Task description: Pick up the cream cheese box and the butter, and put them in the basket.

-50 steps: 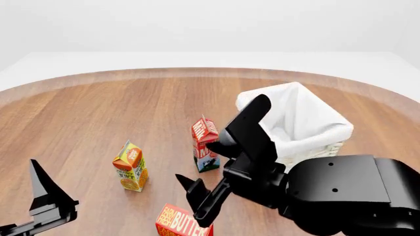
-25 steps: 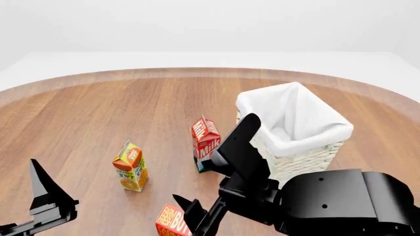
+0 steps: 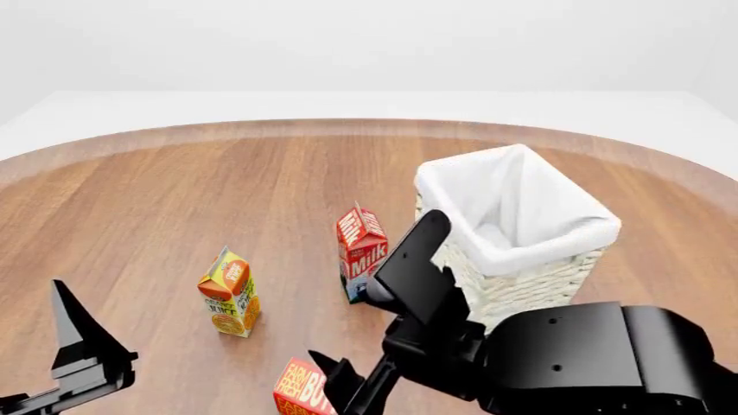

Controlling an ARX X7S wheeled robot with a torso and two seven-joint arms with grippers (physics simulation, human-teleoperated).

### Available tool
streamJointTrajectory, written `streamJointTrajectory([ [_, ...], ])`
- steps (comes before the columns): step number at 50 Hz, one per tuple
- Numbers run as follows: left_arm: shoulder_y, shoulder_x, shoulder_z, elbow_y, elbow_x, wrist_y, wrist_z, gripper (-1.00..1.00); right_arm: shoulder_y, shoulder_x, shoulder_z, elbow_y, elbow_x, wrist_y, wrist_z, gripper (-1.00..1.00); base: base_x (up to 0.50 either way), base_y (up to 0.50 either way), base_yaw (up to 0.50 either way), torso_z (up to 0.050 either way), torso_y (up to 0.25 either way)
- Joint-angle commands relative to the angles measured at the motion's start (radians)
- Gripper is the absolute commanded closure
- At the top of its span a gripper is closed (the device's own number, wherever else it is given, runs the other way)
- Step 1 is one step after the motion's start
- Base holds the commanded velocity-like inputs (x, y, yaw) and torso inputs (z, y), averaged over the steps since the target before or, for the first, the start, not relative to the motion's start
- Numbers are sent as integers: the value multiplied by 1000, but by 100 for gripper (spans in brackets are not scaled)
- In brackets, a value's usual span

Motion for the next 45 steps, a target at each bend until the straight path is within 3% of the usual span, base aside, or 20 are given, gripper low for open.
streamJointTrajectory([
  [1, 1, 0, 0, 2, 1, -1, -3, -100, 1, -18, -32, 32, -23, 26, -5, -100, 0, 0, 0, 0, 0],
  [45, 11, -1, -4, -4, -3, 12, -3, -100, 0, -80, -97, 150, -86, 46, -48, -100, 0, 0, 0, 0, 0],
])
